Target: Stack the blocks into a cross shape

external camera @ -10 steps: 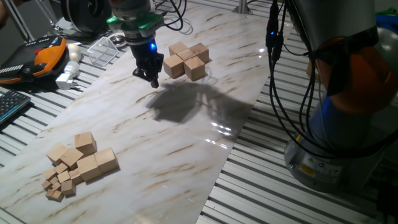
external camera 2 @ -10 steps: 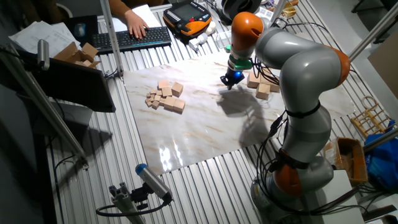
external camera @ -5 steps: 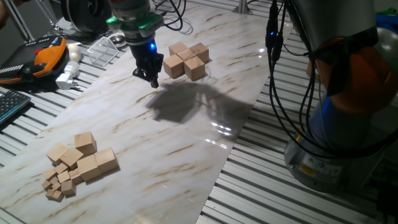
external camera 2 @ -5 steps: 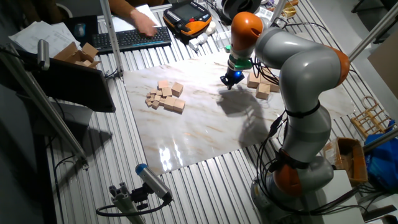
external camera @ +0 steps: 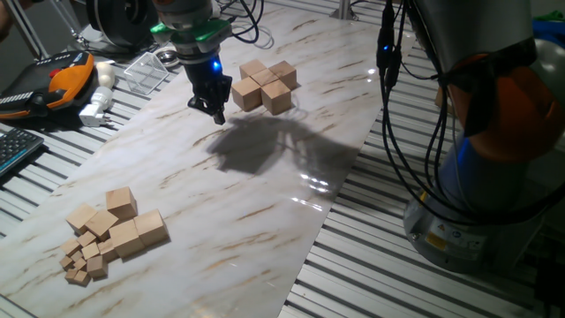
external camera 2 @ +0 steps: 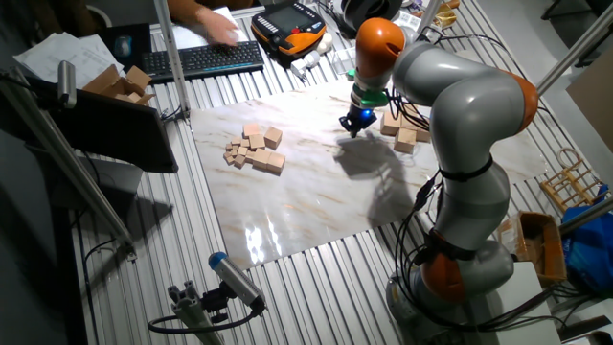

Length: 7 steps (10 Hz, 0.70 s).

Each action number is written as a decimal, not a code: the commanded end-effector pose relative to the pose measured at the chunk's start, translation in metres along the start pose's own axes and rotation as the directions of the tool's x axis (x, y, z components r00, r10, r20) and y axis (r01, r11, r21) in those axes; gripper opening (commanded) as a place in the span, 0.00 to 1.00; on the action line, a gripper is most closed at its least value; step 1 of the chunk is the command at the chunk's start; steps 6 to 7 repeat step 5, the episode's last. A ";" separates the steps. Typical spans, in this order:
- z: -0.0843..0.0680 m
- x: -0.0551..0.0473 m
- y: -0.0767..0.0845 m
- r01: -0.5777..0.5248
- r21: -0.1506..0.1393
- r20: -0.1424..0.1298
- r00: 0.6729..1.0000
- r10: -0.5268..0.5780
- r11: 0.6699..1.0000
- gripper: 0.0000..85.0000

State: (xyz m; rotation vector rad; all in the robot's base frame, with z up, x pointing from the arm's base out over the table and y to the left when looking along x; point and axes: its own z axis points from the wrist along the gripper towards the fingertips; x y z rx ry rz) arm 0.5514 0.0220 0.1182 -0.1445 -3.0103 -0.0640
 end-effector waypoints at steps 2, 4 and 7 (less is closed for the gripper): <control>0.000 0.002 0.001 0.002 -0.001 -0.002 1.000 -0.002 1.000 0.00; 0.001 0.003 0.002 0.013 -0.017 -0.031 0.999 -0.014 1.000 0.00; 0.003 0.004 0.004 0.015 -0.016 -0.028 0.999 -0.015 1.000 0.00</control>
